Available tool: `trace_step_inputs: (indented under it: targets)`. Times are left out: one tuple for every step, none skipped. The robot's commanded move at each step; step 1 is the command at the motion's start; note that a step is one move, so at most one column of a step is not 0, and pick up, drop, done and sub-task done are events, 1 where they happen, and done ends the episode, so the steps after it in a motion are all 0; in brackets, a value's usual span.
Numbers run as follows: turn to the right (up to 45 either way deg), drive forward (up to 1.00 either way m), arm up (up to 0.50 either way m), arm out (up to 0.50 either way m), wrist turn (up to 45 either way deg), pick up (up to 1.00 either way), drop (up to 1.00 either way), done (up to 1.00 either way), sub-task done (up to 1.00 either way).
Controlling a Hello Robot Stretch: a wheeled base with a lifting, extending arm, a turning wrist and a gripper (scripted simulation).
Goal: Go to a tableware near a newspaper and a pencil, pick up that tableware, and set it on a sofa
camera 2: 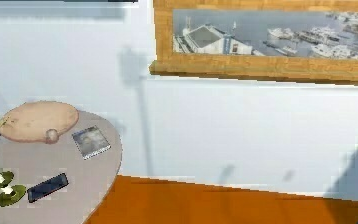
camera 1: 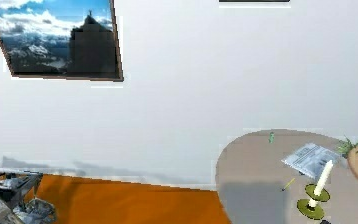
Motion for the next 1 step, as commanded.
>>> trace_step_inputs:
  targets:
    - [45.0,0.00,0.00,0.00,0.0,0.00,0.00,0.00,0.00]
